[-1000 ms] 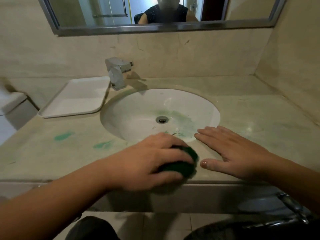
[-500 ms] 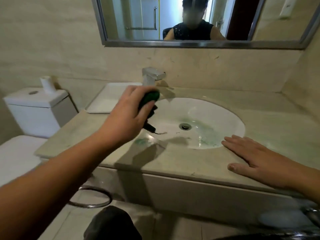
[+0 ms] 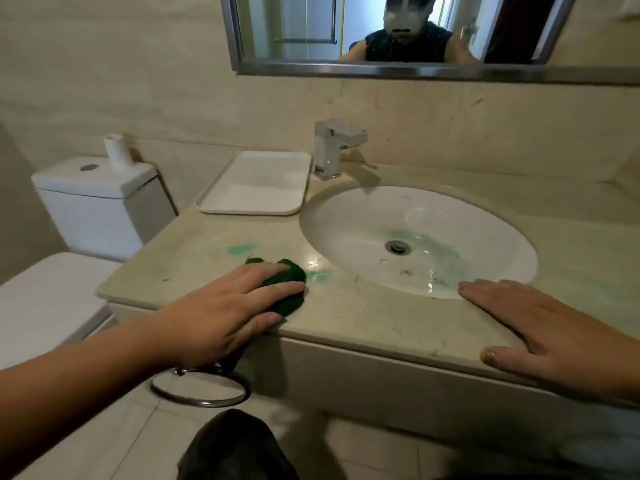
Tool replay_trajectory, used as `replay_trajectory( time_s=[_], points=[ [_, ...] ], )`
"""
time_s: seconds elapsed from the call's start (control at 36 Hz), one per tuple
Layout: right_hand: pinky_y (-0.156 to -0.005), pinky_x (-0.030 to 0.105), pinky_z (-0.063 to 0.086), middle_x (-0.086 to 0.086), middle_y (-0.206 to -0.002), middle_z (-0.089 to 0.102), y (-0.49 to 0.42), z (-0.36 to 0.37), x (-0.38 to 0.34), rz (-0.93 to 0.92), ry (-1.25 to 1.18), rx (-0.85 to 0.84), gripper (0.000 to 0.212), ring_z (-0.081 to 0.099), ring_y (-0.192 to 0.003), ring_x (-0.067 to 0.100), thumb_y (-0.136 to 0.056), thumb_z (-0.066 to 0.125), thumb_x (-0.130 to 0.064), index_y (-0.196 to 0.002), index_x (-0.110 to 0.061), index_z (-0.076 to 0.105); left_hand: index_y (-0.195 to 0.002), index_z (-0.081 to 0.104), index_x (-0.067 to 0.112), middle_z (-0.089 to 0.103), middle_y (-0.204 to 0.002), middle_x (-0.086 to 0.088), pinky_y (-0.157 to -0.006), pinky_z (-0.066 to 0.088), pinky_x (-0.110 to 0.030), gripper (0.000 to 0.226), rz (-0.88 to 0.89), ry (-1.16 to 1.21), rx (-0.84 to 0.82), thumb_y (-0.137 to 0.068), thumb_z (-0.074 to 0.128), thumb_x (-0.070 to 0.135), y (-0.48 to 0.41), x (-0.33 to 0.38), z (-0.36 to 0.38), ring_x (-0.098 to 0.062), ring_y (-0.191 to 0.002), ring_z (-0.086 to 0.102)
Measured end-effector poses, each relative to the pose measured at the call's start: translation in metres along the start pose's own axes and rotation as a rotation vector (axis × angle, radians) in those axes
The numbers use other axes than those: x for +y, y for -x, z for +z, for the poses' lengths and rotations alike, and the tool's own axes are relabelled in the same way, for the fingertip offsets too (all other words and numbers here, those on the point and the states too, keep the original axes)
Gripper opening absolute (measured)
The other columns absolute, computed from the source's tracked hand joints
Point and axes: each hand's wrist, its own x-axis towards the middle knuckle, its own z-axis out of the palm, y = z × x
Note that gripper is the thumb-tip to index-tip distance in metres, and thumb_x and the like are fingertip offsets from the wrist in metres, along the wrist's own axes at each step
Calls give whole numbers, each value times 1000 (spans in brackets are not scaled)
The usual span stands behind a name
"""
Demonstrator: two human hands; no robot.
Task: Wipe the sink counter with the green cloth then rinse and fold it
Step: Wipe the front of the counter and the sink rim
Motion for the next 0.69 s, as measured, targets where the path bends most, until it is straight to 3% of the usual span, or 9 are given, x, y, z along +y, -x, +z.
replay_trajectory(
  time_s=[0.08,0.14,0.19,0.33,0.44,0.5,0.58,0.69],
  points=[
    [-129,38,14,-28,-169,3,-3,2,0,4,16,-20,90,8,-156,3,-78,18,-98,-154,-60,-10,-164,17,48,11,-173,12,-131,14,-36,56,65,53,-40,-109,21,61,-15,3,3,-6,-159,10],
    [-130,32,7,-29,-168,3,-5,2,2,-16,47,-7,90,4,-154,-5,-79,16,-97,-156,-58,-9,-162,19,49,11,-172,11,-131,14,-34,55,116,65,-67,-108,20,61,-33,14,2,-7,-158,10],
    [-128,27,2,-33,-167,2,-6,3,3,-23,42,9,88,-1,-151,-12,-82,19,-96,-156,-58,-8,-159,27,44,17,-169,6,-129,14,-31,52,175,50,-56,-109,24,58,-53,31,1,-10,-156,15],
    [-129,38,16,-28,-168,13,-2,11,9,-63,32,91,85,11,-155,-4,-90,36,-85,-162,-49,7,-144,40,34,39,-142,7,-117,32,-35,37,155,101,-24,-110,37,48,-126,44,6,-13,-130,37],
    [-129,32,9,-26,-168,14,-2,5,4,-44,32,57,86,7,-153,-8,-88,30,-90,-160,-52,4,-139,47,24,46,-129,-1,-105,34,-33,34,-20,107,179,-109,44,40,-178,21,-7,-22,-120,44],
    [-129,28,3,-29,-167,9,-3,1,1,-43,34,39,85,3,-152,-10,-84,22,-94,-157,-56,-1,-137,47,22,44,-124,2,-104,35,-36,31,-53,191,313,-110,45,37,-181,19,-20,-17,-112,40],
    [-126,22,-4,-28,-167,8,-5,-4,-1,-33,33,34,90,2,-152,-11,-83,19,-96,-159,-52,3,-134,48,25,44,-120,7,-103,41,-38,28,90,277,391,-109,46,37,-160,32,-36,-13,-109,43],
    [-125,20,-4,-21,-169,18,-5,1,1,-40,44,48,90,9,-152,-8,-86,25,-92,-162,-46,8,-144,52,24,48,-143,1,-117,35,-29,40,387,219,104,-108,49,42,-114,70,-21,-14,-134,46]
  ],
)
